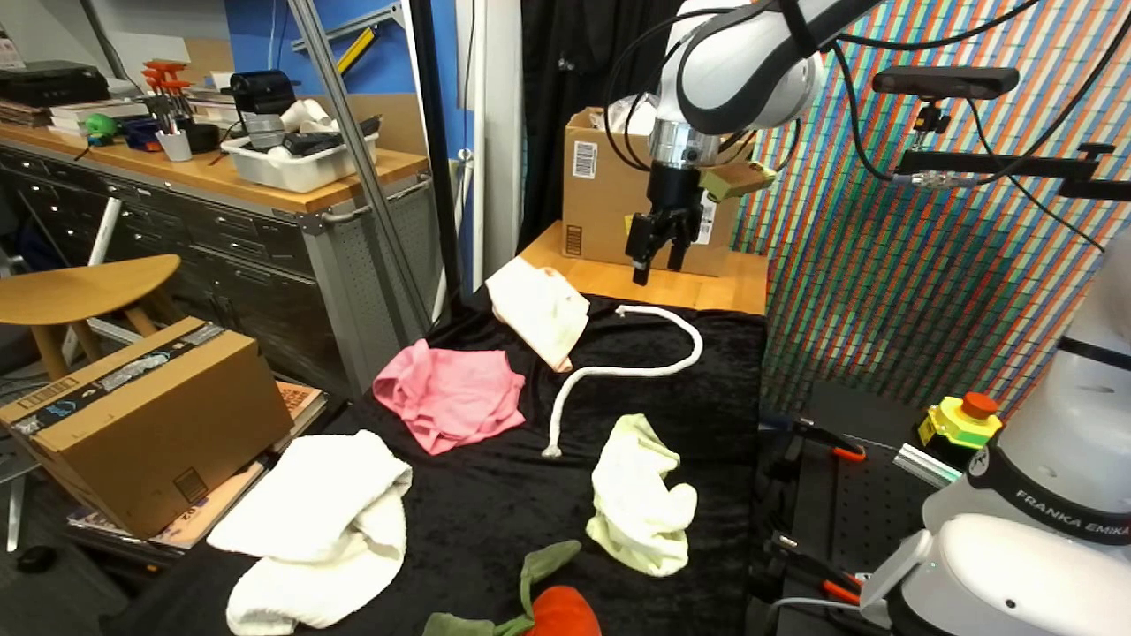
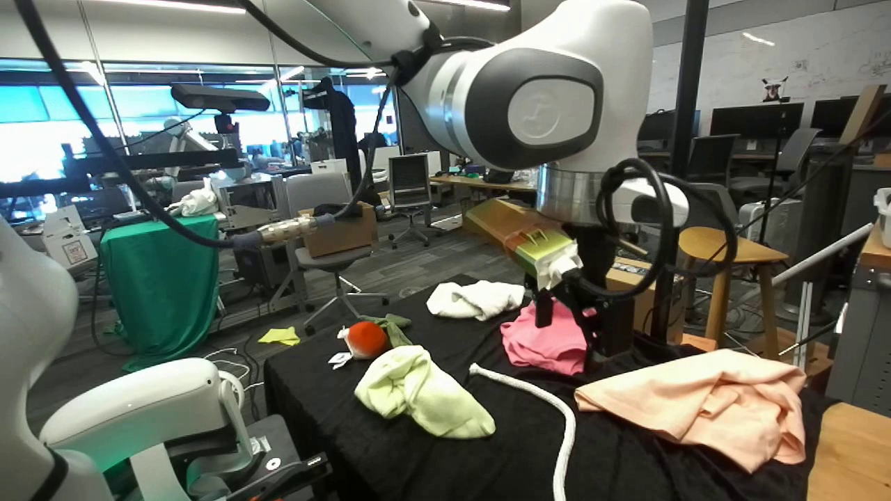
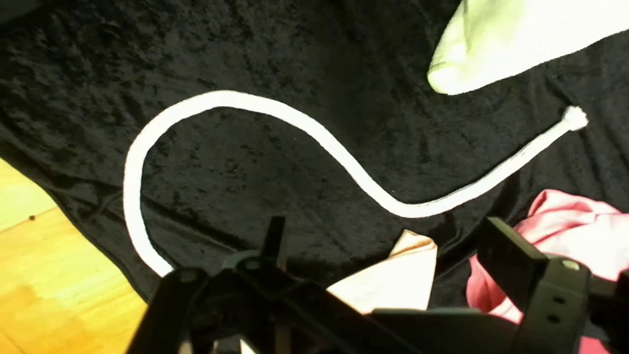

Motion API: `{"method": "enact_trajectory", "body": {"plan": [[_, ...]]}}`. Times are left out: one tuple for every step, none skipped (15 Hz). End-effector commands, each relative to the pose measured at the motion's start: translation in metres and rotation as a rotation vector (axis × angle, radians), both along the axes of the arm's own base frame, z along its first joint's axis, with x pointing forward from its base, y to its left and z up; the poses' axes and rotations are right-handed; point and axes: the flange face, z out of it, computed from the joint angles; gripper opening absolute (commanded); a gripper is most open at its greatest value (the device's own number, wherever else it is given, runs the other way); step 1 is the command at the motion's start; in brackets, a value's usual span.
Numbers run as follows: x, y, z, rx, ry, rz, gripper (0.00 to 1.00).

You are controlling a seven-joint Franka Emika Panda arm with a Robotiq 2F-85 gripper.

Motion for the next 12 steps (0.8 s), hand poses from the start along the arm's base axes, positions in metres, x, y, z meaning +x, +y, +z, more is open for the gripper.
{"method": "enact_trajectory", "body": {"plan": [[0.01, -0.033, -0.024, 0.029, 0.002, -0.158, 1.0], [0.009, -0.044, -0.033, 0.04, 0.011, -0.205, 1.0], [0.008, -0.051, -0.041, 0.049, 0.014, -0.243, 1.0], [0.006, -0.061, -0.049, 0.057, 0.016, -0.285, 1.0], [0.005, -0.067, -0.056, 0.065, 0.015, -0.32, 1.0], [0.003, -0.075, -0.064, 0.077, 0.019, -0.356, 1.0], [0.002, -0.081, -0.071, 0.084, 0.019, -0.387, 1.0], [0.001, -0.086, -0.077, 0.093, 0.019, -0.417, 1.0], [0.0, -0.091, -0.084, 0.102, 0.021, -0.445, 1.0], [-0.002, -0.097, -0.092, 0.105, 0.023, -0.473, 1.0], [-0.003, -0.101, -0.099, 0.109, 0.024, -0.496, 1.0], [-0.006, -0.107, -0.107, 0.112, 0.032, -0.522, 1.0]]}}
